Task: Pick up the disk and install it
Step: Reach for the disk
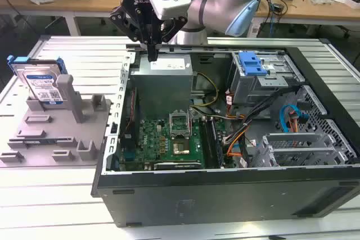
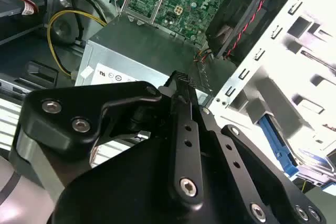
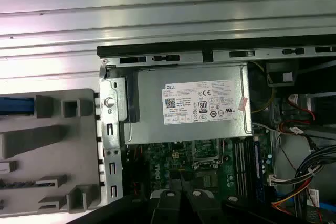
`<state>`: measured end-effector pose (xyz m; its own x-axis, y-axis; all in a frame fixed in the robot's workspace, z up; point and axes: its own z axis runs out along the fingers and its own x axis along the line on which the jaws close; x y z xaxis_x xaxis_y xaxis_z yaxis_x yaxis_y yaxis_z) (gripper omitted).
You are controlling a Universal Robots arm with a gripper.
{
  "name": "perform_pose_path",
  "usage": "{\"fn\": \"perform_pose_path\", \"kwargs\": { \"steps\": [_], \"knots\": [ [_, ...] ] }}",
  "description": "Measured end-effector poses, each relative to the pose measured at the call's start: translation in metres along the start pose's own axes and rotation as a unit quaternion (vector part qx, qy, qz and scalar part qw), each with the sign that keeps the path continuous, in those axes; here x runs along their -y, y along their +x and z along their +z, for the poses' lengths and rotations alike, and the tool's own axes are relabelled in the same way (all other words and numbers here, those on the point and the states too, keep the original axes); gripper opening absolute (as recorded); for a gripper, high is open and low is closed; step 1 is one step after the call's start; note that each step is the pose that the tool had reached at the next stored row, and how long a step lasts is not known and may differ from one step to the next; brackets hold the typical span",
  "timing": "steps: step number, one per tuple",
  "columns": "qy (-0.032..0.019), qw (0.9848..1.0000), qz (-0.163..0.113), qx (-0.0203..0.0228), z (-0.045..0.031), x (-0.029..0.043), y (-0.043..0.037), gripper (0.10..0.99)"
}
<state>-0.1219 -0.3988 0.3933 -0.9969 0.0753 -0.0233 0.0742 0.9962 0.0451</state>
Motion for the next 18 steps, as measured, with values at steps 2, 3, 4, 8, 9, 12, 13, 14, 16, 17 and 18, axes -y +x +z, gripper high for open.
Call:
{"fn": "perform_pose_path", "kwargs": {
  "steps": [2,3,4,8,9,12,13,14,16,17,18],
  "knots": [
    [0.0000,1.0000,0.000,0.0000,0.0000,0.0000,0.0000,0.106],
    [0.0000,1.0000,0.000,0.0000,0.0000,0.0000,0.0000,0.106],
    [0.0000,1.0000,0.000,0.0000,0.0000,0.0000,0.0000,0.106],
    [0.0000,1.0000,0.000,0.0000,0.0000,0.0000,0.0000,0.106],
    [0.0000,1.0000,0.000,0.0000,0.0000,0.0000,0.0000,0.106],
    [0.0001,1.0000,0.000,0.0000,0.0000,-0.0030,0.0053,0.106],
    [0.0000,1.0000,0.000,0.0000,0.0001,-0.0052,0.0096,0.106],
    [0.0001,1.0000,0.000,0.0000,0.0001,-0.0069,0.0130,0.106],
    [0.0000,1.0000,0.000,0.0000,0.0003,-0.0109,0.0214,0.106],
    [0.0001,1.0000,0.000,0.0001,0.0008,-0.0146,0.0284,0.106],
    [0.0004,1.0000,0.000,0.0000,0.0013,-0.0193,0.0377,0.106]
  ]
}}
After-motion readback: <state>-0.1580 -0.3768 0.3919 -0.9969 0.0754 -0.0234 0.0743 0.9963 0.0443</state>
